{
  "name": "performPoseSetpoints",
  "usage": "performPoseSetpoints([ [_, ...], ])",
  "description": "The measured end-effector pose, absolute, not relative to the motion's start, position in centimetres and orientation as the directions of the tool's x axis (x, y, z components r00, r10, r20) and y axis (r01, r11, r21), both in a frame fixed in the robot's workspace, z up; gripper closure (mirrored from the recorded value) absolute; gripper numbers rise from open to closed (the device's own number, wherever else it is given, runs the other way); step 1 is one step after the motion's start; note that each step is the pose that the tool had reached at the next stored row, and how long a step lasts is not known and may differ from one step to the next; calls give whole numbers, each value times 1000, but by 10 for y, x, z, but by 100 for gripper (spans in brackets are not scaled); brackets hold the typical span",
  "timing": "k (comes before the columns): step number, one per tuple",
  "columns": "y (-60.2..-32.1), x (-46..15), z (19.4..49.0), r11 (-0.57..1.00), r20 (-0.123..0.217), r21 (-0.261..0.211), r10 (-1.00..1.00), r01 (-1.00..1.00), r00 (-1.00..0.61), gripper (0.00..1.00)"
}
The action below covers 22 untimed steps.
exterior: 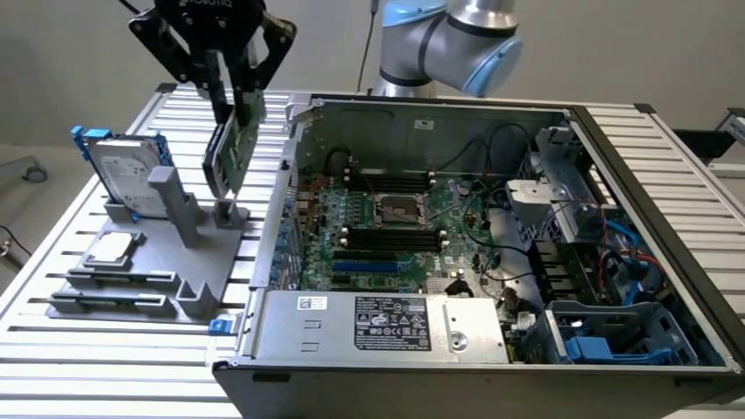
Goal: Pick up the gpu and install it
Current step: 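Pick up the gpu and move the gpu toward the slot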
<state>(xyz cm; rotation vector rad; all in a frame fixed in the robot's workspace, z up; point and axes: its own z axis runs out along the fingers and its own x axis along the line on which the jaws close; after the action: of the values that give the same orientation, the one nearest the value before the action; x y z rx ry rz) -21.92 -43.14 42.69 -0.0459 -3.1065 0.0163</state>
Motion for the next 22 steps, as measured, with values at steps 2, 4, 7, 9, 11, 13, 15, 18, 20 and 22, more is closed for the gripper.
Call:
performPoseSetpoints([
  [2, -431, -210, 427, 1000, 37, -11, 30, 29, -999, 73],
  [4, -431, -201, 427, 1000, 40, -11, 30, 29, -999, 73],
  [7, -431, -187, 427, 1000, 44, -11, 30, 29, -999, 73],
  [9, -431, -178, 427, 1000, 47, -11, 30, 29, -998, 73],
  [11, -431, -169, 426, 1000, 49, -11, 30, 29, -998, 73],
  [13, -430, -160, 424, 1000, 50, -11, 30, 29, -998, 73],
  [15, -430, -151, 421, 1000, 51, -11, 30, 29, -998, 73],
  [18, -428, -137, 417, 1000, 51, -12, 30, 29, -998, 73],
  [20, -426, -128, 413, 1000, 51, -11, 30, 29, -998, 73],
  [22, -423, -119, 410, 1000, 51, -12, 30, 29, -998, 73],
])
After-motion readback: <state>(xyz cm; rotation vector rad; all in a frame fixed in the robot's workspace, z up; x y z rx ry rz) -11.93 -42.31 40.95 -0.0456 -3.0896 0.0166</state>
